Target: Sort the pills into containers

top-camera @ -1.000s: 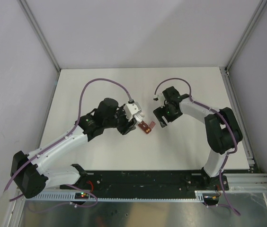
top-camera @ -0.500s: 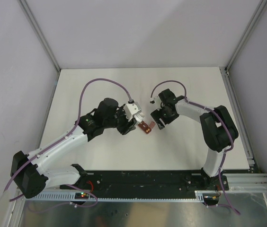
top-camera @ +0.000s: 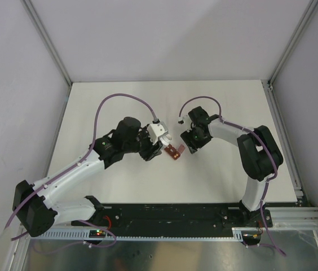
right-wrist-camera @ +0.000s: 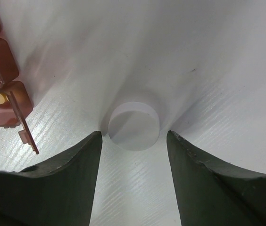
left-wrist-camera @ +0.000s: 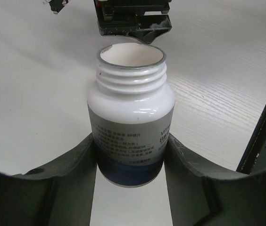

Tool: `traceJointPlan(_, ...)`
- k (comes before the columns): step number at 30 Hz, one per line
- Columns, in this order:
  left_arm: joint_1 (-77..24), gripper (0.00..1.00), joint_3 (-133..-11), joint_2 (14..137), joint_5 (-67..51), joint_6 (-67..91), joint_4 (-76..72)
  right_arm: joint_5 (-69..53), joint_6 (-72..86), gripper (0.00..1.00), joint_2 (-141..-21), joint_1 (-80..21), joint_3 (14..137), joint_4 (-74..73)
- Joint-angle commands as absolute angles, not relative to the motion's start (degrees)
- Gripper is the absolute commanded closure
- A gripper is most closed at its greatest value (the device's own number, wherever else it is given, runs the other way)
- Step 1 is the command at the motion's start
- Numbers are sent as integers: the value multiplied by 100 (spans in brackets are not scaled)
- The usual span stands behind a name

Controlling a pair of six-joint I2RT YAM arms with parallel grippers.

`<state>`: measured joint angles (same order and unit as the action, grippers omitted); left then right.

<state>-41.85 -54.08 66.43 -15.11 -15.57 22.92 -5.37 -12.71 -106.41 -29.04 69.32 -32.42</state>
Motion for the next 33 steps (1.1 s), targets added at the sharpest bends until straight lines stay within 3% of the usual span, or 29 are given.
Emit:
traceJointPlan(1,-4144,100,-5384,6593,-1468,-1671,2148,-588,-1274,39,-10727,-2942,7006,-3147)
traceJointPlan(20,-4140,100,-5378,6613,-1448,-1673,2158,-729,-1256,48,-10859,-2944,7210,-3216)
traceJointPlan(33,-4118,100,-5369,6625,-1509,-1760,2181,-1378,-1348,85,-10205,-2616,7358,-3642)
